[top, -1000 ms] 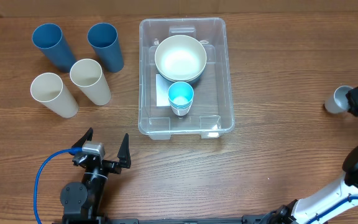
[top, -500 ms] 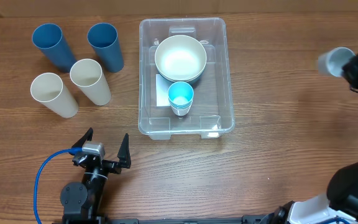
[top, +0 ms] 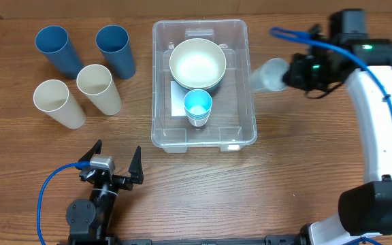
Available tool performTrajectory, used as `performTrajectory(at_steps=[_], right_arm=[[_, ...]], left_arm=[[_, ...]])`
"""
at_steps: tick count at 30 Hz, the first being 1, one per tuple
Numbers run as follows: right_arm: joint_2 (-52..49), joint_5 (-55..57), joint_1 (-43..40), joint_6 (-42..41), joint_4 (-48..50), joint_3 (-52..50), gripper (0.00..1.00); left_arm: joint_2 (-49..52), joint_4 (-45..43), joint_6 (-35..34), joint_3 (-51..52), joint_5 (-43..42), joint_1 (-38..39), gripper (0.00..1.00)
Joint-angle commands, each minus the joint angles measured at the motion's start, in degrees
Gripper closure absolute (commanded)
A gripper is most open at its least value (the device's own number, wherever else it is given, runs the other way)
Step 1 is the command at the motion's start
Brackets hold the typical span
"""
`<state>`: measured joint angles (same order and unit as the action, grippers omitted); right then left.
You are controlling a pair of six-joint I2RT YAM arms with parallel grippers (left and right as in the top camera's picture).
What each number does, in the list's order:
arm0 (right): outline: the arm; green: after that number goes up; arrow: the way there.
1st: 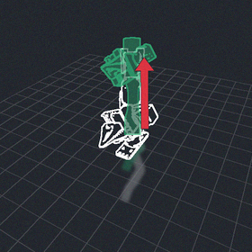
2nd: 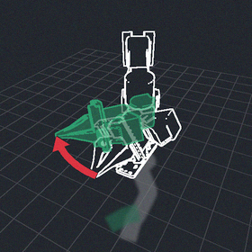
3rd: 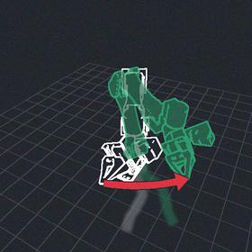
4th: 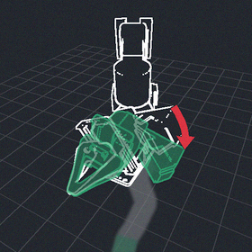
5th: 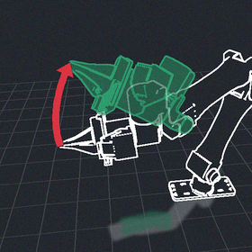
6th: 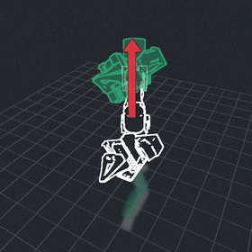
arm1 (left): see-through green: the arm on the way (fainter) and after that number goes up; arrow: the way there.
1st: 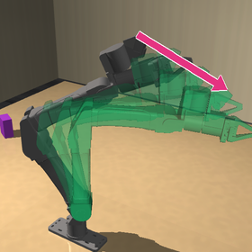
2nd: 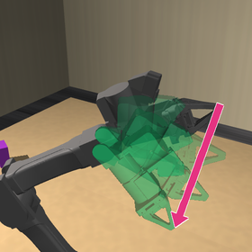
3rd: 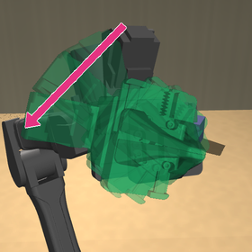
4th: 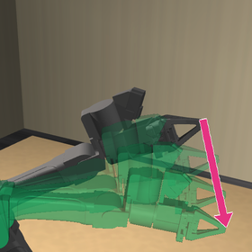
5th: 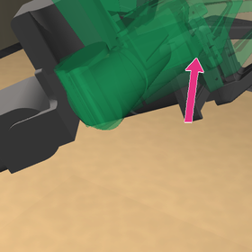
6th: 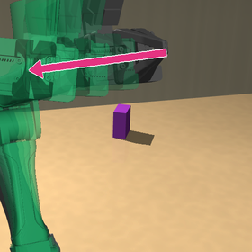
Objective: Pack container
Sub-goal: 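Carry the grey cup to the bin and drop it onto the cup stack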
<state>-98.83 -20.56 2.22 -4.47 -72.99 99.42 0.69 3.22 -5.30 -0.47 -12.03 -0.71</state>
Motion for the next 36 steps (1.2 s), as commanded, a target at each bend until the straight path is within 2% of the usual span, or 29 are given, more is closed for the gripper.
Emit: performTrajectory(at_steps=[1, 6, 12, 25, 26, 28, 29, 33, 36], right_arm=[[2.08, -0.98, 5.81, 1.77, 0.68, 1.73, 0.96], [2.08, -0.74, 13.84, 1.97, -0.72, 1.7, 0.96], [1.84, 4.61, 21.53, 1.9, -0.46, 1.68, 0.96], [-6.58, 5.66, 22.64, 2.82, 5.86, 1.09, 0.96], [-6.67, 5.66, 22.64, 2.82, 5.9, 1.09, 0.86], [-6.71, 5.66, 22.64, 2.99, 5.97, 1.09, 0.36], [-6.71, 5.62, 22.64, 3.1, 5.97, 1.09, 0.29], [-6.69, 5.42, 22.64, 3.48, 6.29, 1.16, 0.27], [-6.36, 4.2, 22.62, 3.41, 5.2, 4.85, 0.22]], left_arm=[[-0.42, -0.07, 1.49, 0.2, -0.92, 0.39, 0.0], [-0.44, -0.07, 1.49, 0.2, -0.92, 0.39, 0.0], [-0.44, -0.07, 1.49, 0.2, -0.92, 0.39, 0.0], [-0.44, -0.07, 1.49, 0.2, -0.92, 0.39, 0.0], [-0.44, -0.07, 1.49, 0.2, -0.92, 0.39, 0.0], [-0.44, -0.04, 1.49, 0.2, -0.92, 0.39, 0.0], [-0.44, -0.07, 1.49, 0.2, -0.92, 0.39, 0.0], [-0.44, -0.07, 1.49, 0.2, -0.92, 0.39, 0.0], [-0.44, -0.07, 1.49, 0.2, -0.92, 0.39, 0.0]])
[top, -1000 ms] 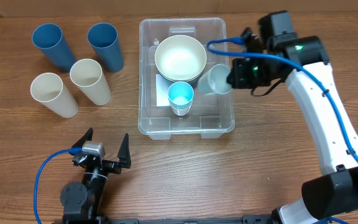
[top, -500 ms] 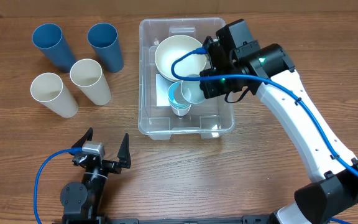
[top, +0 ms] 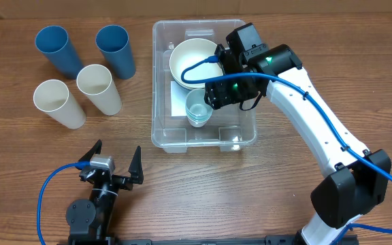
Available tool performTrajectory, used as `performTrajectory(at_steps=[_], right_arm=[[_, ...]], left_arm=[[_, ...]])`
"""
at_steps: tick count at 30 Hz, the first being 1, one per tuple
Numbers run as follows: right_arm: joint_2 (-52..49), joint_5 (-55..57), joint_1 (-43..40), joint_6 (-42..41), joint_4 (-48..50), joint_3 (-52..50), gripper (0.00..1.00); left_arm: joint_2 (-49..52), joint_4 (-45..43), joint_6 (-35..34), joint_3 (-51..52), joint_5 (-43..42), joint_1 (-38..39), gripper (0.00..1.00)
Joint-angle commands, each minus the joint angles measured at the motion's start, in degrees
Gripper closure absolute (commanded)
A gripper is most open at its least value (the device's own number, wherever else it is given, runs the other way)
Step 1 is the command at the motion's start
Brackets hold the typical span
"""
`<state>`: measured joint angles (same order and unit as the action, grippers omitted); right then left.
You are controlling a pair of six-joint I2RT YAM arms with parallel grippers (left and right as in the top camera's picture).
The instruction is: Pack container
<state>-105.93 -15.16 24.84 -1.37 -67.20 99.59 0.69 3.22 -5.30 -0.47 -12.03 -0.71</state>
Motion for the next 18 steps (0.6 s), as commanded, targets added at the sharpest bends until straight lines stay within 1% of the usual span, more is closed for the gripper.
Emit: performTrajectory(at_steps=[1, 3, 5, 7, 8, 10, 12, 16, 17, 18], right_arm=[[0.92, -1.16, -0.17, 0.09, -1.62, 6.84, 0.21], [1.05, -0.7, -1.44, -0.33, -4.81, 12.48, 0.19], [1.03, 2.29, -4.33, -3.34, -8.07, 18.18, 0.2], [1.03, 5.64, -9.09, -10.29, -9.9, 22.34, 0.21], [1.03, 5.7, -11.98, -13.22, -9.9, 23.45, 0.2], [1.03, 5.7, -19.06, -18.36, -8.83, 23.93, 0.15], [0.94, 5.49, -26.4, -21.29, -8.11, 23.85, 0.12], [0.9, 4.7, -39.78, -22.71, -6.69, 23.85, 0.08], [0.9, 4.85, -41.86, -22.73, -6.36, 23.8, 0.02], [0.81, 4.85, -44.81, -22.75, -5.88, 23.8, 0.0]], left_arm=[[-0.44, -0.07, 1.49, 0.2, -0.92, 0.39, 0.0], [-0.44, -0.07, 1.49, 0.2, -0.92, 0.39, 0.0], [-0.44, -0.07, 1.49, 0.2, -0.92, 0.39, 0.0], [-0.44, -0.07, 1.49, 0.2, -0.92, 0.39, 0.0], [-0.44, -0.07, 1.49, 0.2, -0.92, 0.39, 0.0], [-0.44, -0.07, 1.49, 0.2, -0.92, 0.39, 0.0], [-0.42, -0.07, 1.49, 0.2, -0.92, 0.39, 0.0], [-0.42, -0.07, 1.46, 0.2, -0.92, 0.39, 0.0], [-0.44, -0.07, 1.49, 0.2, -0.92, 0.39, 0.0], [-0.44, -0.07, 1.49, 0.2, -0.92, 0.39, 0.0]])
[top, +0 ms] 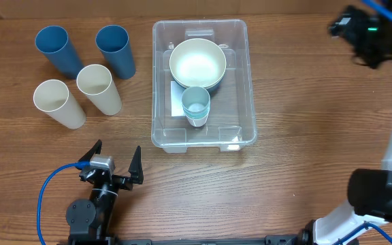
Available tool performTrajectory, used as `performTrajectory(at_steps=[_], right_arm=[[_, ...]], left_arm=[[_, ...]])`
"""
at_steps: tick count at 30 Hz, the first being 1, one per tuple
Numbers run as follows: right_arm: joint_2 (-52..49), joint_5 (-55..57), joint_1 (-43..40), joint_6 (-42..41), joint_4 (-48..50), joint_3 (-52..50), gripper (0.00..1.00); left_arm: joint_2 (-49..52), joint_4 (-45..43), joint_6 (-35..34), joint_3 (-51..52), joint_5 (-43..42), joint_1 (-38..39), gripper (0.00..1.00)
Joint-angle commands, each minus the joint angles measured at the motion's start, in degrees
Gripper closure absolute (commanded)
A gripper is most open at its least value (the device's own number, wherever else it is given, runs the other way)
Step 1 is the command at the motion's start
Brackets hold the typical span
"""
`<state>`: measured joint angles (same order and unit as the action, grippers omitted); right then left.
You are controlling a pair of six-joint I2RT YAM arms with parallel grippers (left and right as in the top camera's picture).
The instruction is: Pack container
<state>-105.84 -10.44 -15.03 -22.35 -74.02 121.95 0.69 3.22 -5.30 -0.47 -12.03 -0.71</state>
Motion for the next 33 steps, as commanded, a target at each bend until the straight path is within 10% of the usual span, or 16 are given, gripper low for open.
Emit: performTrajectory(at_steps=[1, 18, 33], right_arm=[[0.59, 0.15, -7.13, -2.62, 1.31, 1.44, 0.0], [-0.94, 2.73, -16.55, -6.21, 0.42, 0.52, 0.0], [-0.94, 2.73, -16.55, -6.21, 0.42, 0.52, 0.0]], left_arm=[[-0.44, -0.07, 1.49, 0.2, -0.92, 0.39, 0.0], [0.11, 2.4, -7.78, -6.16, -5.46, 0.33, 0.0], [68.61, 58.73, 6.51, -91.76, -12.28, 0.37, 0.0]])
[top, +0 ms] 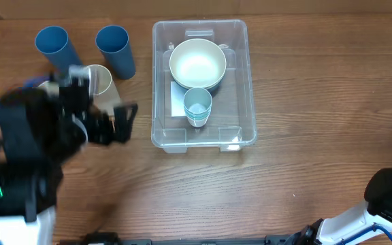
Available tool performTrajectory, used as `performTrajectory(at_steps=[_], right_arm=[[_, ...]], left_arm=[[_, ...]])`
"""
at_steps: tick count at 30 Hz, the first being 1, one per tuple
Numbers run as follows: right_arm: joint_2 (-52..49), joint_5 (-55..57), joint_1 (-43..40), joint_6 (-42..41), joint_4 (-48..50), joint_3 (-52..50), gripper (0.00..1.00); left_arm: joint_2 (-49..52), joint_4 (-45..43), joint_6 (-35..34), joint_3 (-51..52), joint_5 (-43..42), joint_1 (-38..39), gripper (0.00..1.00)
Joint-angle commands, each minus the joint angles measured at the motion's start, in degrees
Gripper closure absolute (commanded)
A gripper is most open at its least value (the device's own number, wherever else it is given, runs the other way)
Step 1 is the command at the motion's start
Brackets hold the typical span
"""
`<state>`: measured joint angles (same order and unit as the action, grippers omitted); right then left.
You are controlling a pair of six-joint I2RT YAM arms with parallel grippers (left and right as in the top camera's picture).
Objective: Pack container
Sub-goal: 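Reach the left gripper to the front cream tumbler and grasp it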
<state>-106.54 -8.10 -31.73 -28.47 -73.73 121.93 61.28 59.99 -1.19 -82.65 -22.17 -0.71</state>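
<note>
The clear plastic container (pixel 249 102) stands at the table's middle. Inside it are a cream bowl (pixel 197 62) and, in front of the bowl, a clear cup nested on a blue-and-white cup (pixel 197 106). At the left stand two blue cups (pixel 52 42) (pixel 114 47) and a cream cup (pixel 102 76). My left arm, blurred, hangs over the cream cups and hides the second one. Its left gripper (pixel 129 122) looks open and empty, just left of the container. The right gripper is out of view.
The right arm's base (pixel 390 197) sits at the bottom right corner, and a dark sliver of that arm shows at the top right edge. Bare wooden table lies to the right of the container.
My left arm has risen from its rest at the front edge and now hangs over the cream cups, gripper beside the container. The right arm has moved almost wholly out of view.
My right gripper held a clear cup to the right of the container. Then it was inside the container, with the clear cup on the blue-and-white cup. Then it was back at the top right, empty, cup left nested. Now the left arm is up.
</note>
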Motion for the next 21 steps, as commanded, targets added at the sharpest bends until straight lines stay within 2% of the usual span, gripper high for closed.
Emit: performTrajectory(at_steps=[1, 4, 7, 11, 18, 21], right_arm=[[-0.24, 0.37, 0.15, -0.09, 0.13, 0.55, 0.0], [-0.24, 0.39, 0.15, -0.09, 0.13, 0.55, 0.0], [-0.24, 0.39, 0.15, -0.09, 0.13, 0.55, 0.0], [-0.24, 0.37, 0.15, -0.09, 0.13, 0.55, 0.0], [-0.24, 0.39, 0.15, -0.09, 0.13, 0.55, 0.0], [-0.24, 0.37, 0.15, -0.09, 0.13, 0.55, 0.0]], left_arm=[[11.41, 1.64, 1.29, -11.72, -3.19, 0.37, 0.0], [15.93, 1.36, 2.99, -12.52, -3.26, 0.35, 0.0], [20.72, 4.2, 3.32, -12.52, 0.98, 0.24, 0.0], [27.06, 3.93, -1.51, -12.52, 9.7, 0.24, 0.0], [36.3, 0.42, 1.73, -12.52, 16.04, 0.26, 0.01], [39.5, -0.98, 2.56, -12.52, 17.16, 0.26, 0.05]])
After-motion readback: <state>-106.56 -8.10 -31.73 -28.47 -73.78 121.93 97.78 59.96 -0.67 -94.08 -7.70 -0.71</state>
